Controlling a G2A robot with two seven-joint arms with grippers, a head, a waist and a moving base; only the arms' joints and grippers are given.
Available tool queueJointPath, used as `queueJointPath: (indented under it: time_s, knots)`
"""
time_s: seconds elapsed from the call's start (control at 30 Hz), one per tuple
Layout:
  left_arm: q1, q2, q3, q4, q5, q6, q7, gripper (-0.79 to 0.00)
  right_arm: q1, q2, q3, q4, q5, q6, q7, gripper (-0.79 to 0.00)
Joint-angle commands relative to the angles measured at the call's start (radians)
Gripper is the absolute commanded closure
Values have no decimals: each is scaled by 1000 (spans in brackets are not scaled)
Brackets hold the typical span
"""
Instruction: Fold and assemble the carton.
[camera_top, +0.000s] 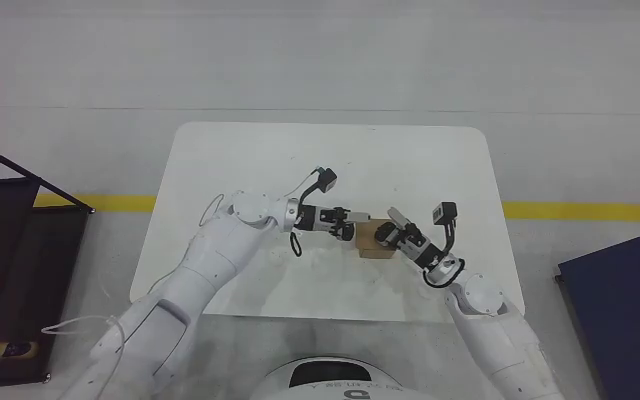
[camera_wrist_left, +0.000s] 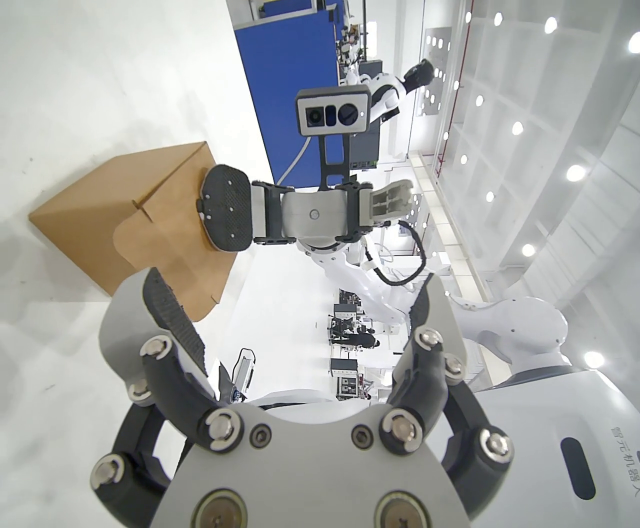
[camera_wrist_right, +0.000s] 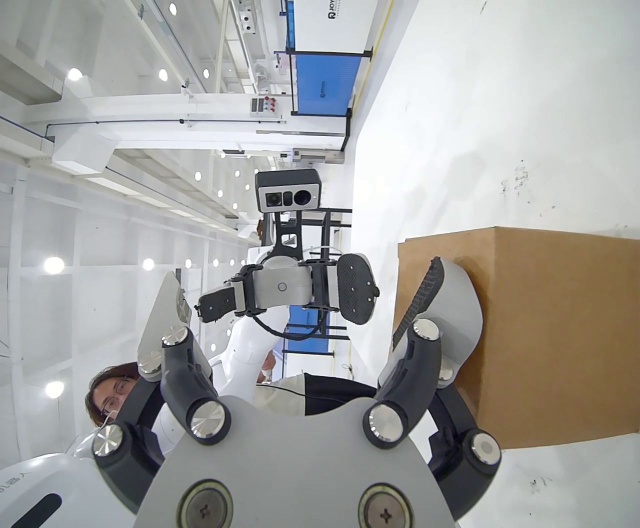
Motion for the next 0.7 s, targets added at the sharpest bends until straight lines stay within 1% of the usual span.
queueJointPath:
  time_s: [0.0, 0.23, 0.67]
  knots:
    - [-8, -5, 7, 15, -6, -2, 2, -785, -1, 0, 0, 0, 1, 1, -1, -785]
    - [-42, -24, 33, 70, -8, 6, 2, -785, 5, -1, -3, 6, 8, 10, 0, -785]
    - [-97, -70, 83, 177, -26, 13, 2, -785, 34, -4, -17, 34, 22, 23, 9, -785]
